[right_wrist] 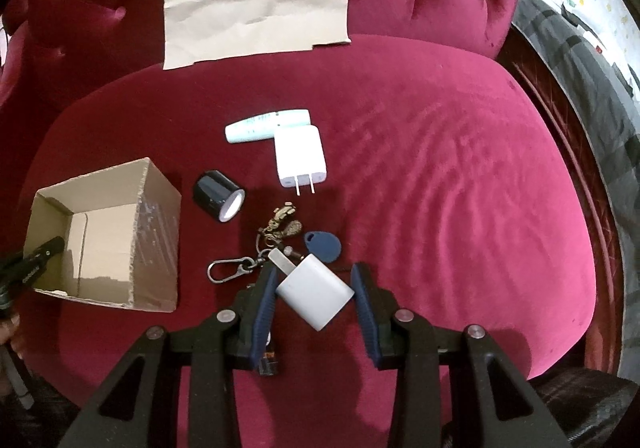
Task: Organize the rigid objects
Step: 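Grasp the white charger cube with the right tool and lift it, then carry the white charger cube with the right tool over the box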
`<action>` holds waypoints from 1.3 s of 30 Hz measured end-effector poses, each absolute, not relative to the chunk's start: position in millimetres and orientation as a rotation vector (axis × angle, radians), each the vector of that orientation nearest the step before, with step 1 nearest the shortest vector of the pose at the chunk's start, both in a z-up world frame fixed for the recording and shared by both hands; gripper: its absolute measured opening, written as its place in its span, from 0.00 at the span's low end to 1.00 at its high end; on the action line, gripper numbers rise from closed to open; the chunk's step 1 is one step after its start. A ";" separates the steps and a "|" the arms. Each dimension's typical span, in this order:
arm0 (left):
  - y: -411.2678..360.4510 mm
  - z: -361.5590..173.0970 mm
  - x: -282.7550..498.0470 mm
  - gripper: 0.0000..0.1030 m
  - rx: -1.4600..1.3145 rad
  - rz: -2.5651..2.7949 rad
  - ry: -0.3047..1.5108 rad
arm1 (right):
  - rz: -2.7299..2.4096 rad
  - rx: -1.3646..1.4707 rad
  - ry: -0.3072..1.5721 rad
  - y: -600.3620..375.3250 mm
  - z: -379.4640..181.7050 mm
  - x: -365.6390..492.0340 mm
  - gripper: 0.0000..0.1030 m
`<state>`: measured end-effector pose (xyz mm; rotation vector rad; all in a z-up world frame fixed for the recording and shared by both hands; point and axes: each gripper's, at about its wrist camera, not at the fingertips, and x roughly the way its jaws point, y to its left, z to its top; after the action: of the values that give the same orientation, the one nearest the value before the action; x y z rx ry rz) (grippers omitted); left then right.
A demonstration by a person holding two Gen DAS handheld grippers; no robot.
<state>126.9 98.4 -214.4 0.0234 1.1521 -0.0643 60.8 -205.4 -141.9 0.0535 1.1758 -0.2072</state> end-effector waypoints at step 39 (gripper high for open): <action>103.2 -214.7 130.4 0.04 0.009 -0.071 1.161 | 0.079 -0.060 1.151 -73.8 -103.5 105.2 0.39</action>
<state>130.4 103.2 -214.7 0.0092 1.1610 -0.0710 105.2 -73.8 -103.5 -0.0600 1.1505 0.0794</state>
